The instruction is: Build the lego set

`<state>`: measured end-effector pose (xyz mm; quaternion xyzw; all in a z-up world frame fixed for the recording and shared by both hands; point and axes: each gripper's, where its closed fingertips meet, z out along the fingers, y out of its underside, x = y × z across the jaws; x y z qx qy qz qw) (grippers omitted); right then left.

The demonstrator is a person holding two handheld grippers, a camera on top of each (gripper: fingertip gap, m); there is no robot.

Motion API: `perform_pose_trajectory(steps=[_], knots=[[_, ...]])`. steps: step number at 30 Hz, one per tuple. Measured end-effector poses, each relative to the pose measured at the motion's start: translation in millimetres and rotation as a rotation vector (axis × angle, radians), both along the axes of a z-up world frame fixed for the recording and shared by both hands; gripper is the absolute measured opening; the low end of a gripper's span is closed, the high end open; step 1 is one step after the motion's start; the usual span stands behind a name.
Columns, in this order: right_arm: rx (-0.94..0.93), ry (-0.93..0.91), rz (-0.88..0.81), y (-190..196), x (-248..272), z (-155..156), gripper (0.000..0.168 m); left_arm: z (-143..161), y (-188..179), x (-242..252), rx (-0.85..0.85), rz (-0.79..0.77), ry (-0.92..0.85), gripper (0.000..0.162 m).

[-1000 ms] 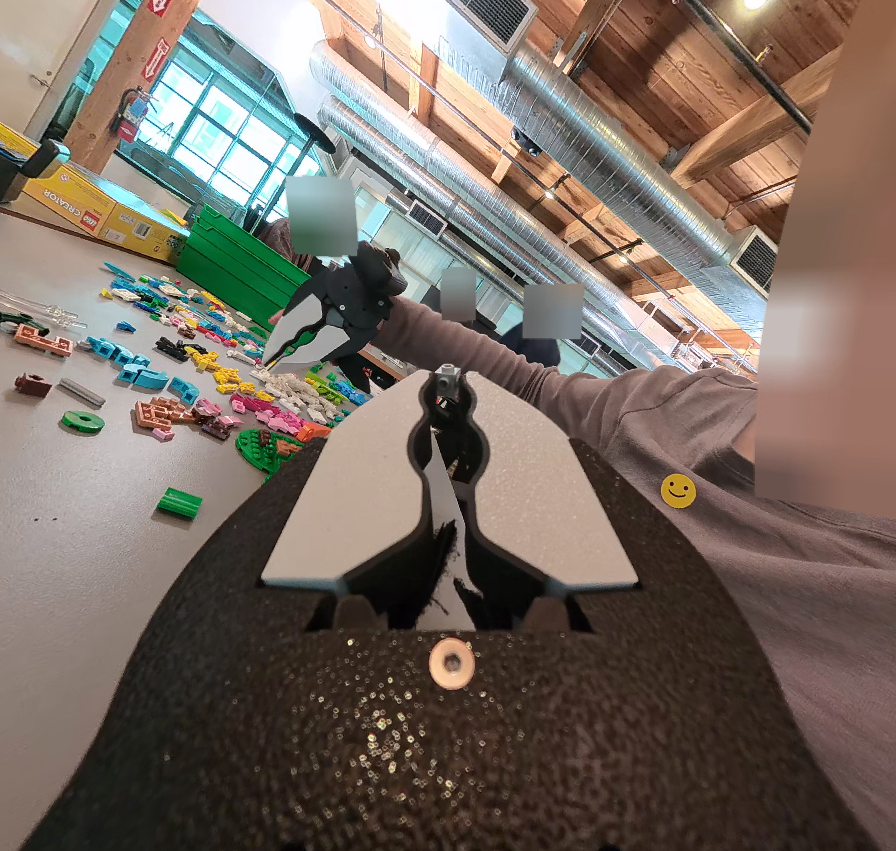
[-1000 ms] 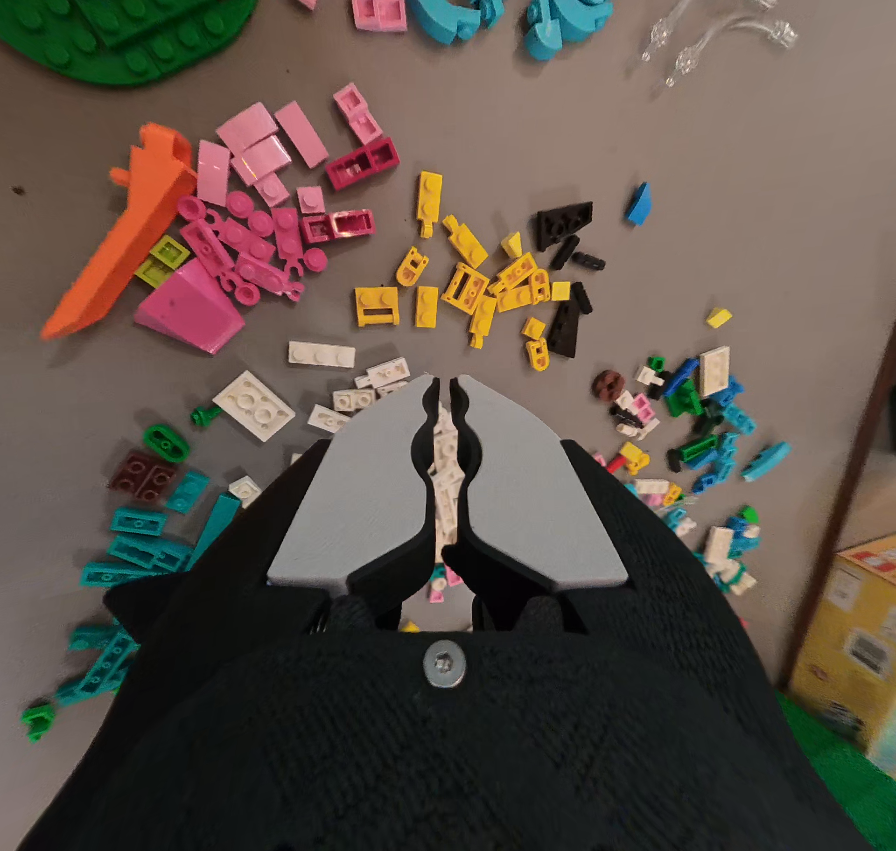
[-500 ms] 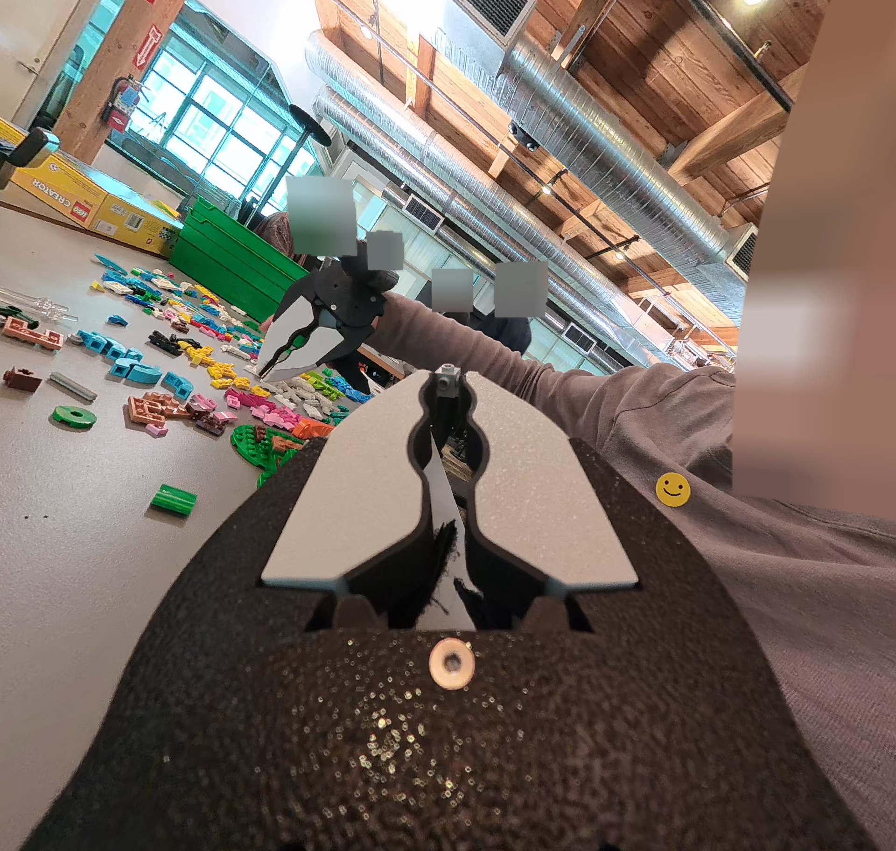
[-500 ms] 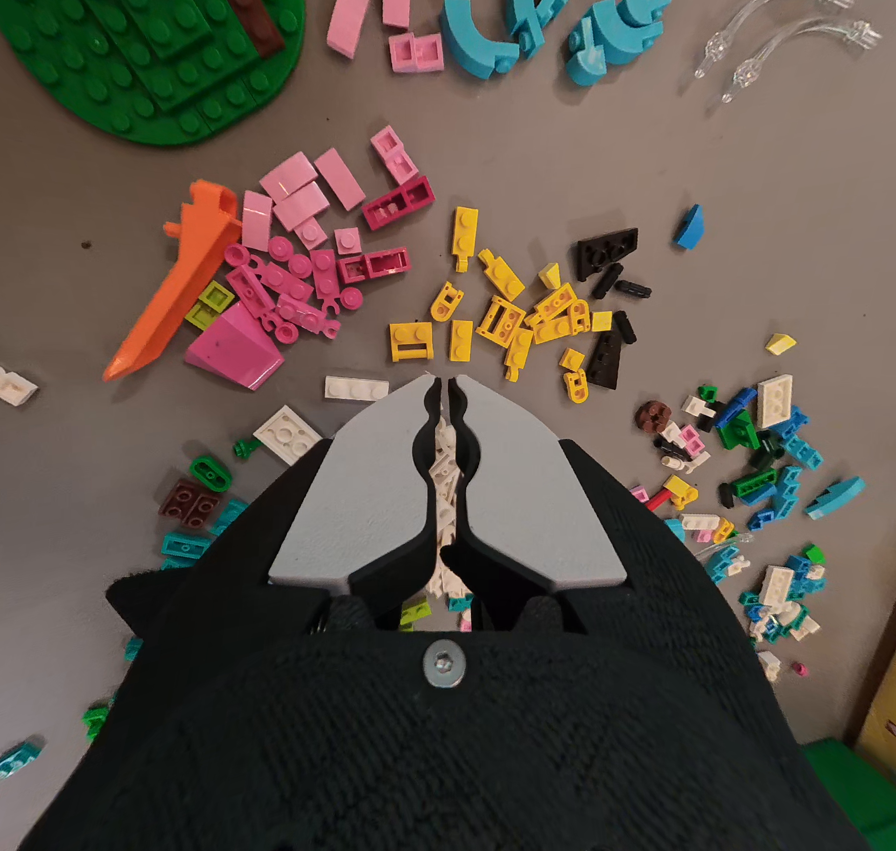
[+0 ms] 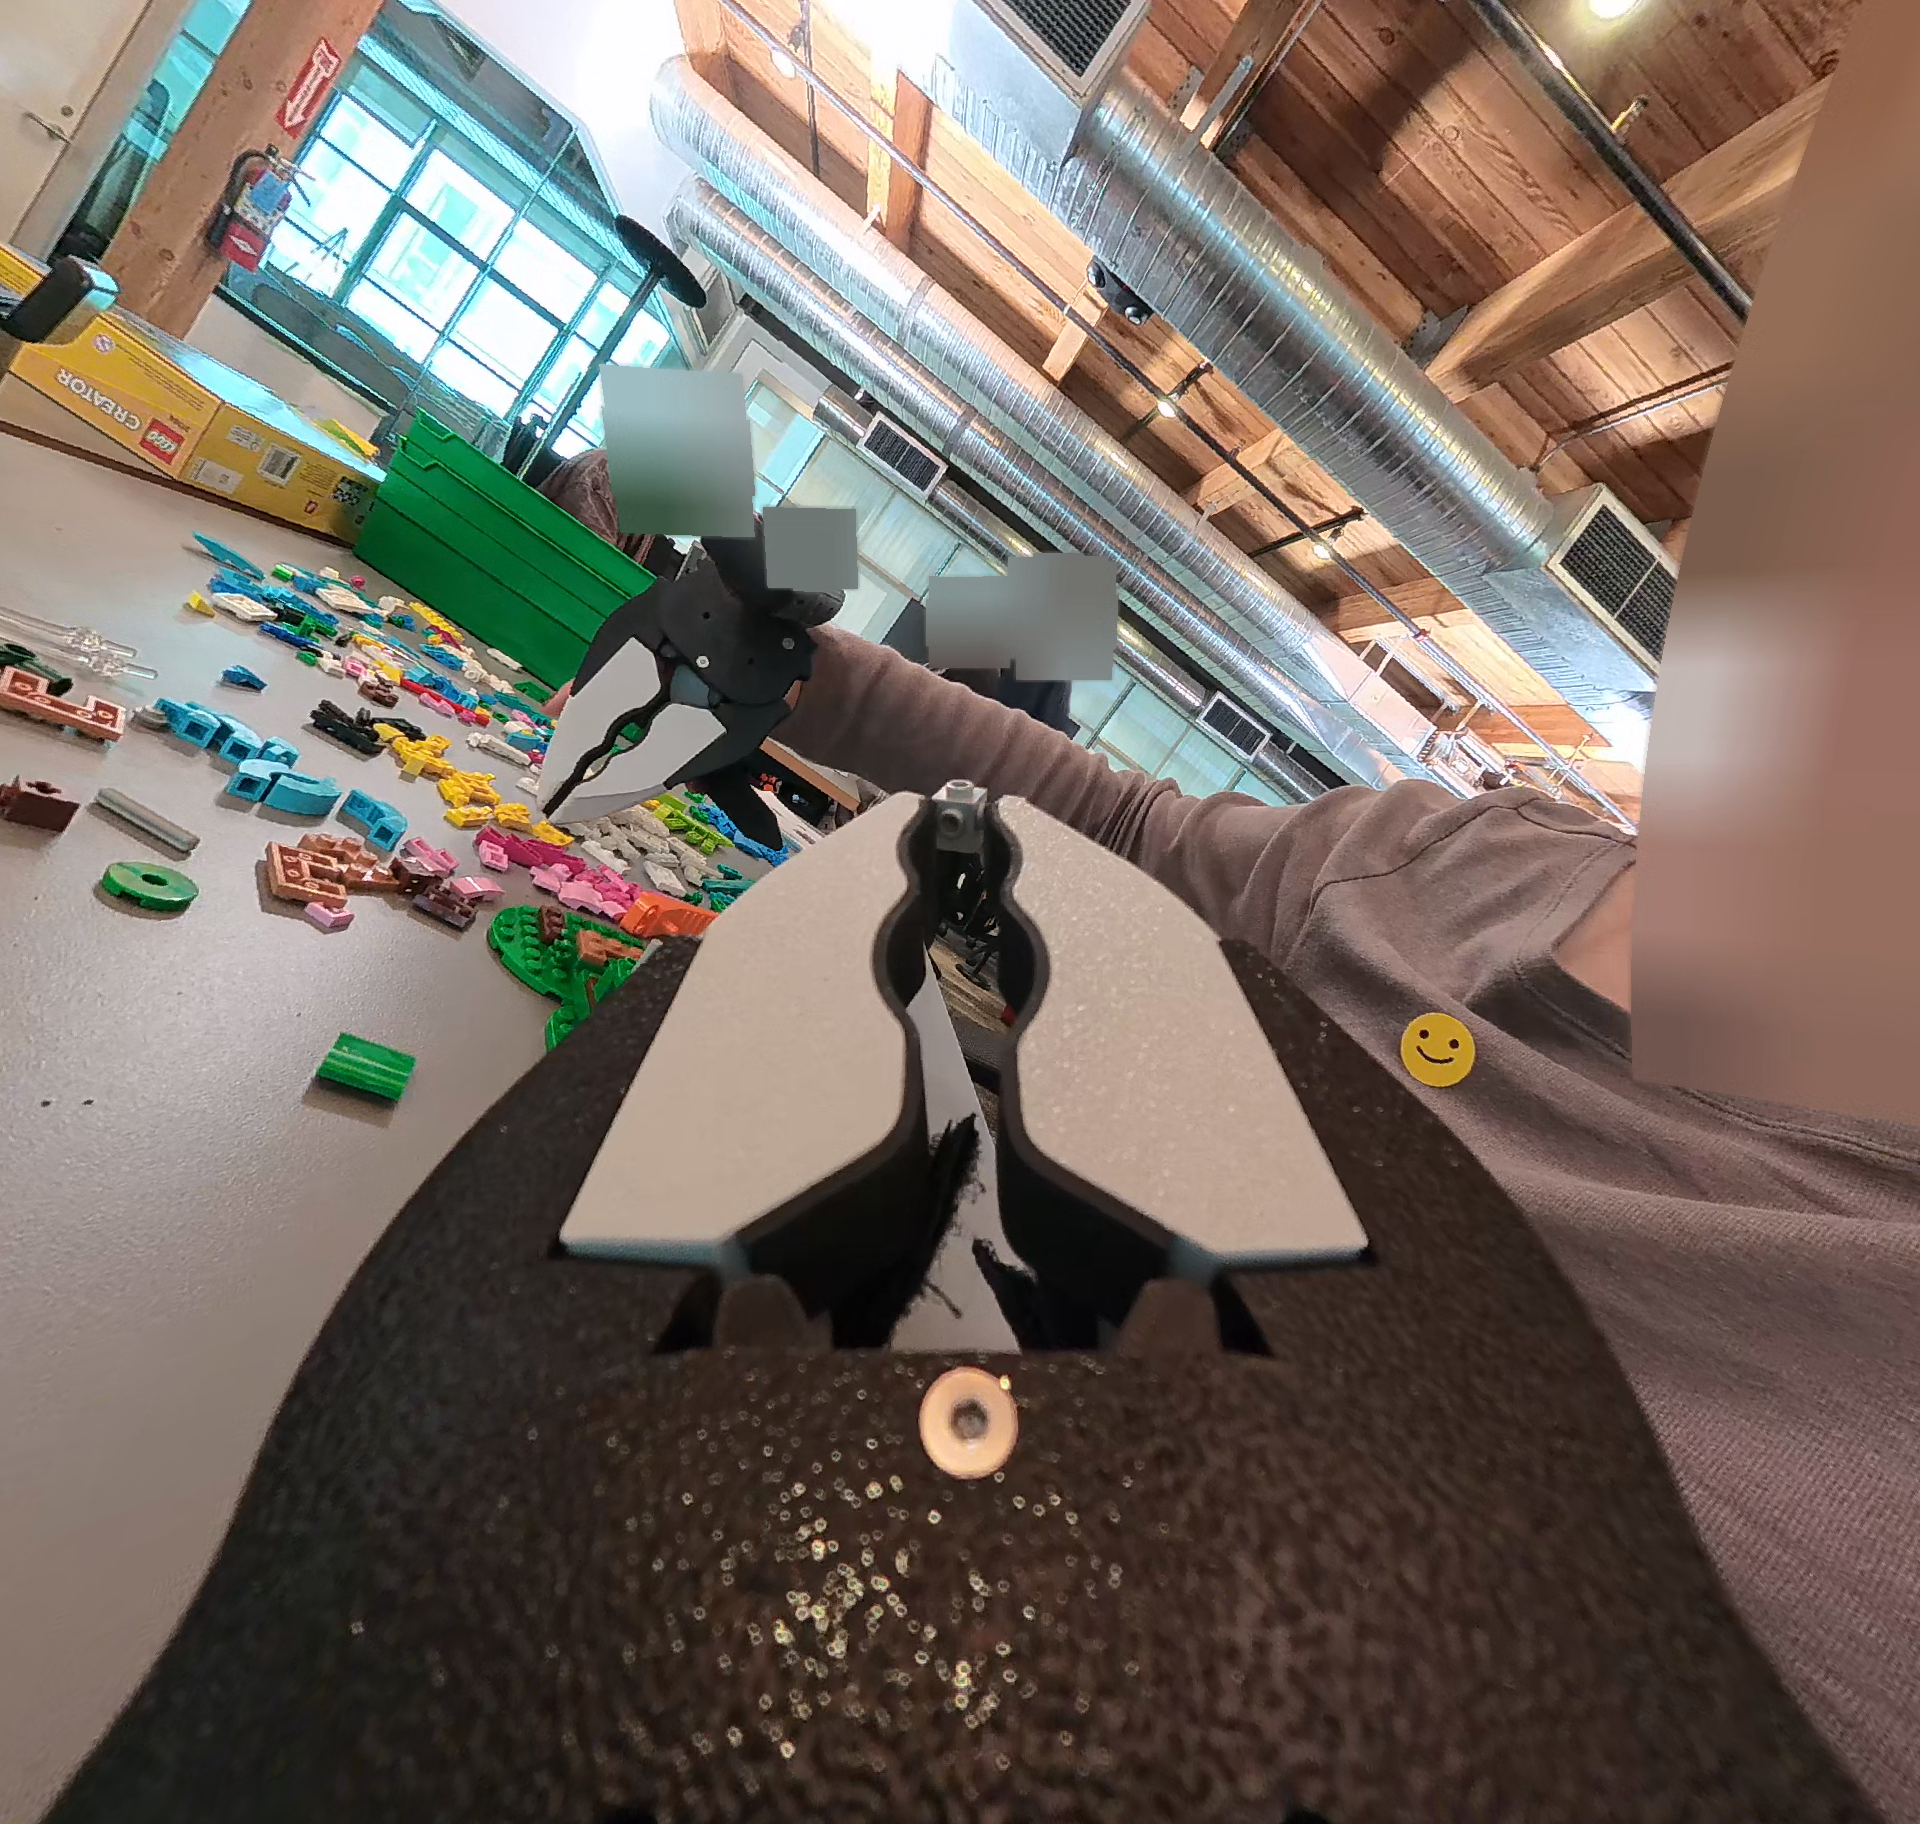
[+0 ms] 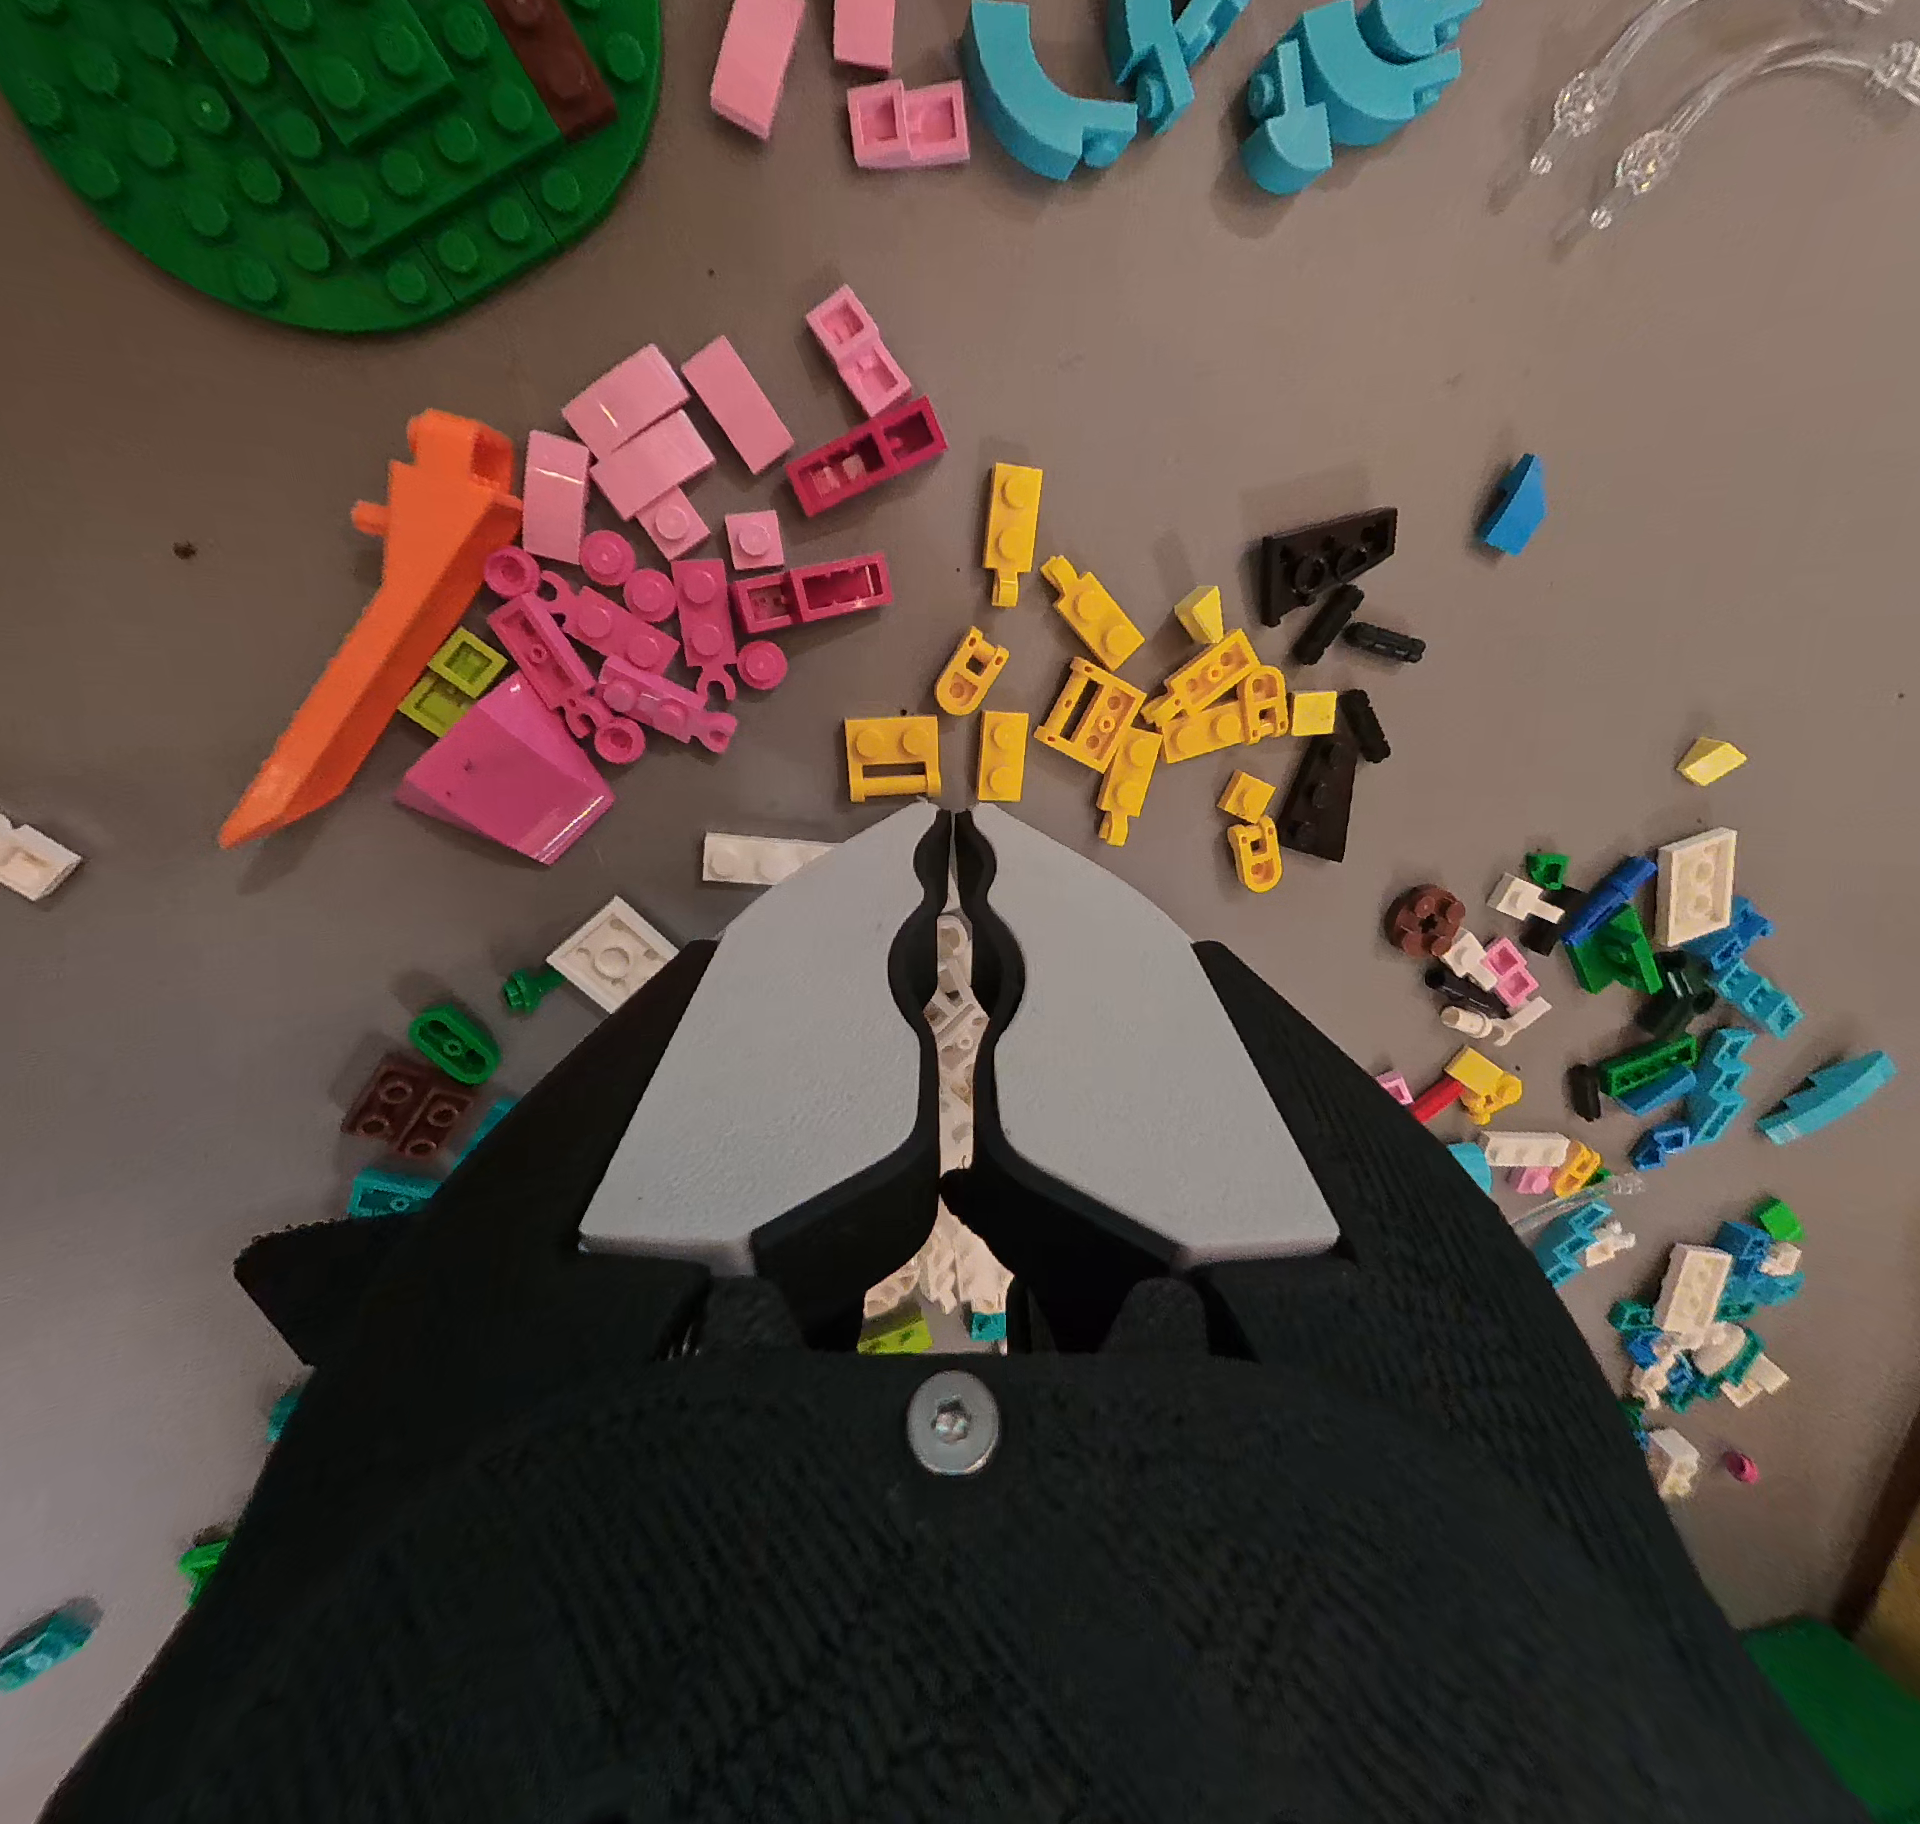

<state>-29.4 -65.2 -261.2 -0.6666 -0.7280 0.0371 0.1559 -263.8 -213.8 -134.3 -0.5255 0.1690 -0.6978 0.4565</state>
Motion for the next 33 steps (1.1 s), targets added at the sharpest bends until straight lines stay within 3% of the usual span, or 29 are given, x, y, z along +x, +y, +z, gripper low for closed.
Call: perform_pose_trajectory(steps=[5, 9, 16, 22, 28, 33], knots=[[-0.062, 0.068, -0.09, -0.2, -9.1, 5.6, 0.0, -0.6, 2.1, 1.1, -0.001, -0.002, 0.001, 0.008], [-0.162, 0.121, -0.193, -1.7, -19.7, 7.9, 0.01, -0.9, 3.6, 1.8, 0.0, -0.007, 0.003, 0.008], [-0.186, 0.076, -0.218, -0.7, -21.2, -0.2, 0.014, -2.5, 5.5, 2.9, -0.001, -0.009, 0.0, 0.008], [-0.18, 0.041, -0.214, 0.6, -21.1, -2.9, 0.006, -2.5, 6.4, 3.9, 0.001, -0.008, -0.001, 0.008], [-0.037, 0.179, -0.051, -15.8, -63.9, 28.9, 0.006, 2.7, 6.5, 0.8, 0.014, 0.024, -0.011, 0.008], [0.361, 0.283, 0.282, -57.8, -140.0, 68.2, 0.006, 0.8, 6.6, 5.0, 0.044, 0.074, 0.065, 0.008]])
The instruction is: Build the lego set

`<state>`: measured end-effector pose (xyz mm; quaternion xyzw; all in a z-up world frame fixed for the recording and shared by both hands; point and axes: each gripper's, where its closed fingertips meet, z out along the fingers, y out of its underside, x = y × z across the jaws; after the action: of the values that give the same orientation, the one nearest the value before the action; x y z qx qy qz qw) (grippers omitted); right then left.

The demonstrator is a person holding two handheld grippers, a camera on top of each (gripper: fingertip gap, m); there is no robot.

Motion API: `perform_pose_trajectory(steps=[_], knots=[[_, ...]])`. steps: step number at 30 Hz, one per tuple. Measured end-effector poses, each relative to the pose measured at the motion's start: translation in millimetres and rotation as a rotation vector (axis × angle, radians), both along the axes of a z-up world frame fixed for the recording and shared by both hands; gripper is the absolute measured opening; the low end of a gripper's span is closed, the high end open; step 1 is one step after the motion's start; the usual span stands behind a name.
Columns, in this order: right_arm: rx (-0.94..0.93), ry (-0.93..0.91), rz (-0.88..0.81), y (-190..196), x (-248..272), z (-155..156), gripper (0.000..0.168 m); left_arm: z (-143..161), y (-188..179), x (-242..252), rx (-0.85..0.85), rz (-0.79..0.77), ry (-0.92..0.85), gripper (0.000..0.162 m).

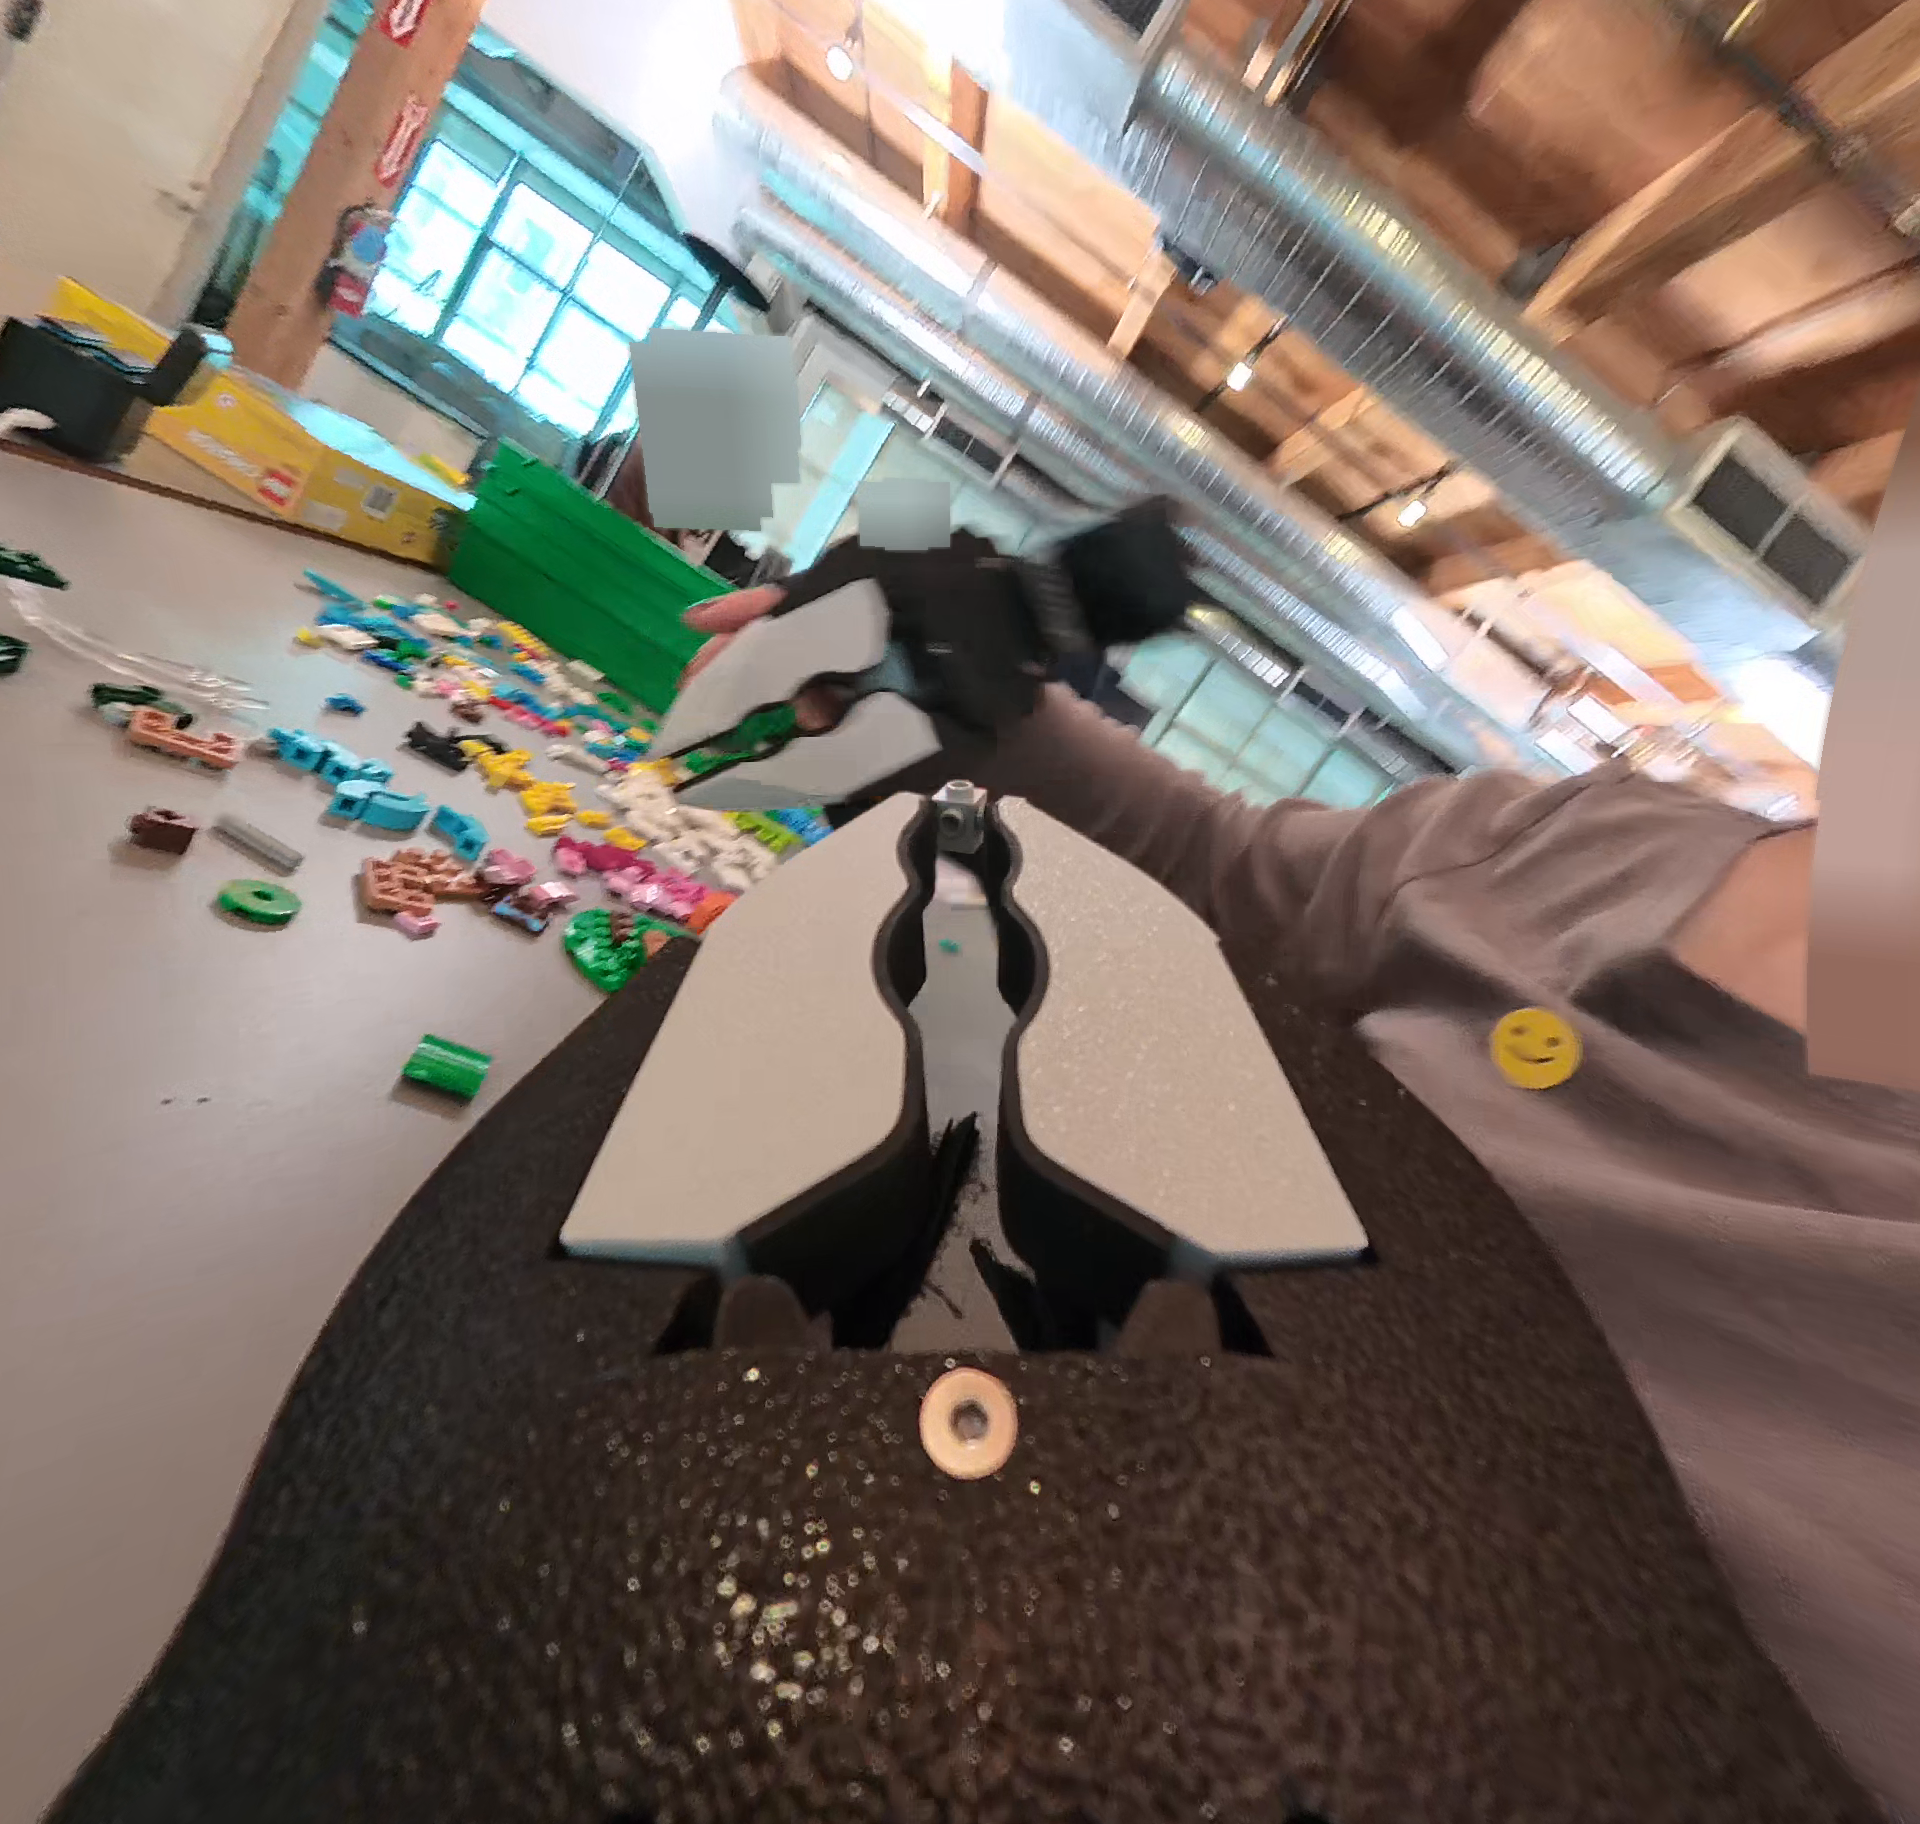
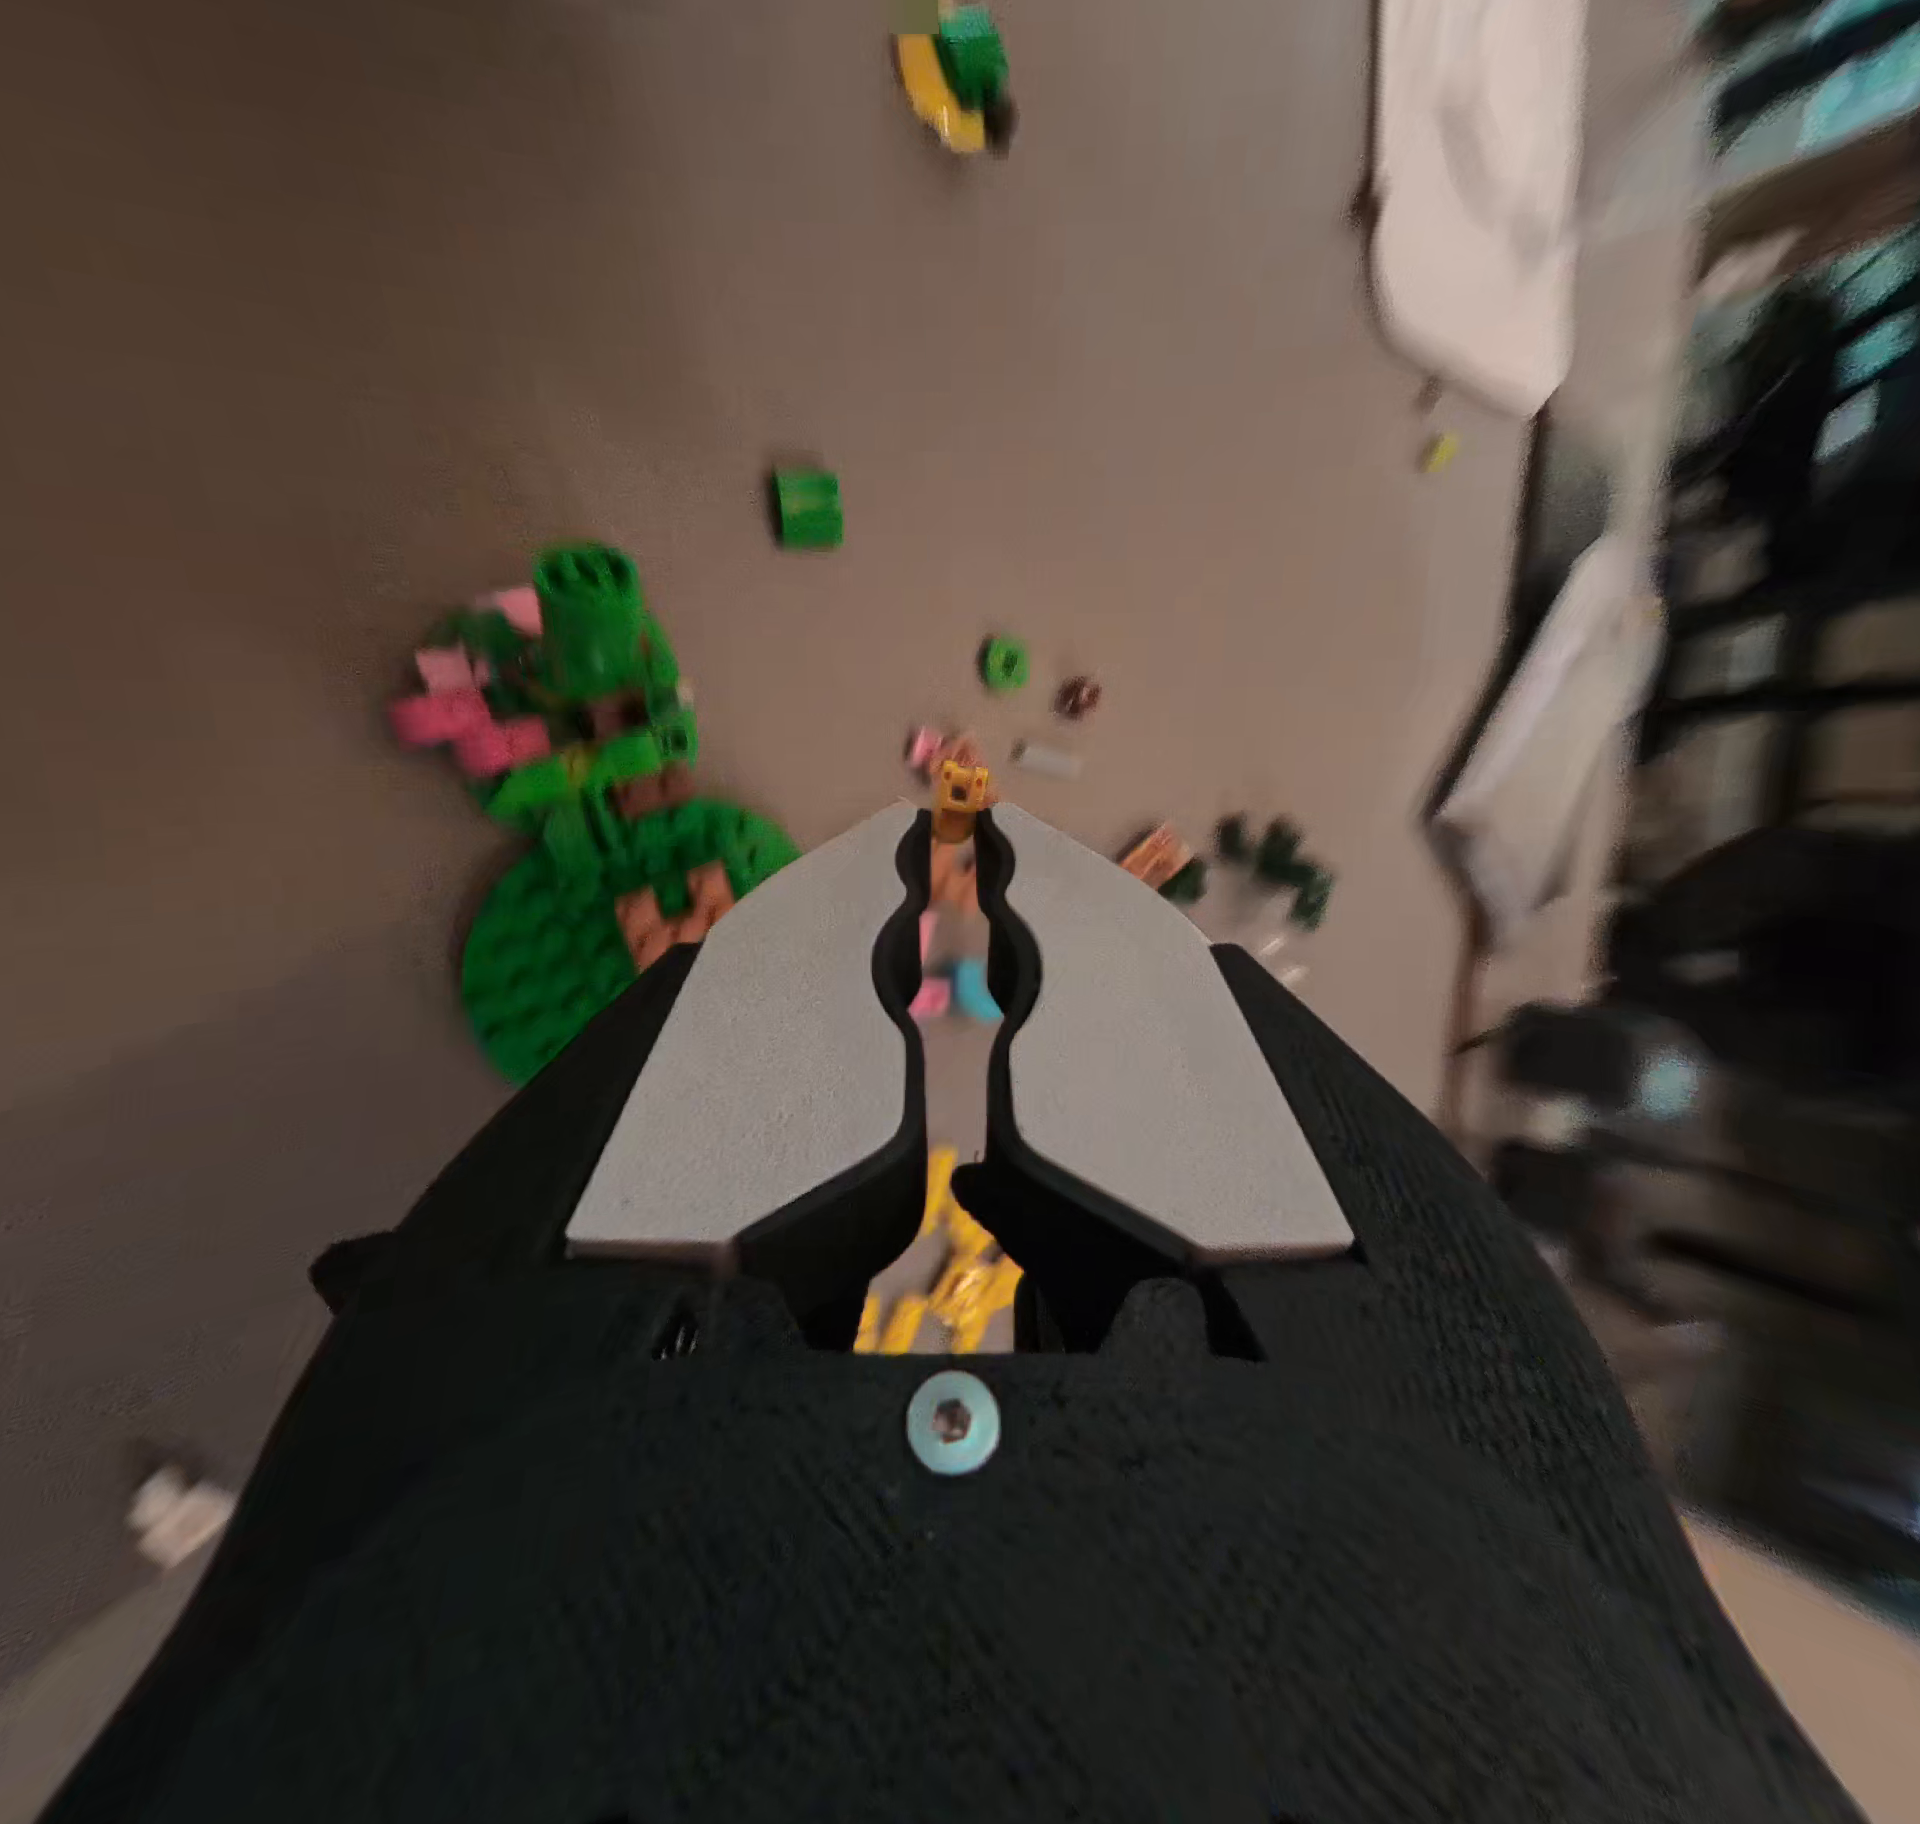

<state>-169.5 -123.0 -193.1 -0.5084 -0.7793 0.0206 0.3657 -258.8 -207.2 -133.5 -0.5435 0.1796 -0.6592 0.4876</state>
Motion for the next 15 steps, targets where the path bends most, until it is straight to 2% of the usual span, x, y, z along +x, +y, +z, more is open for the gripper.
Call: perform_pose_trajectory(steps=[4, 7, 11, 15], knots=[[0.367, -0.009, 0.218, -30.4, -45.5, 10.6, 0.006, -3.3, -3.2, 8.2, 0.068, 0.046, 0.133, 0.008], [0.552, -0.018, 0.322, -40.8, -65.7, 11.2, 0.007, -13.6, -1.9, 9.5, 0.074, 0.069, 0.257, 0.008], [0.667, -0.036, 0.353, -42.0, -78.5, 14.2, 0.006, -13.8, -0.2, 8.4, 0.093, 0.099, 0.297, 0.008], [0.701, 0.017, 0.344, -50.0, -90.3, 26.8, 0.006, -14.7, 2.3, 9.3, 0.099, 0.123, 0.309, 0.008]])
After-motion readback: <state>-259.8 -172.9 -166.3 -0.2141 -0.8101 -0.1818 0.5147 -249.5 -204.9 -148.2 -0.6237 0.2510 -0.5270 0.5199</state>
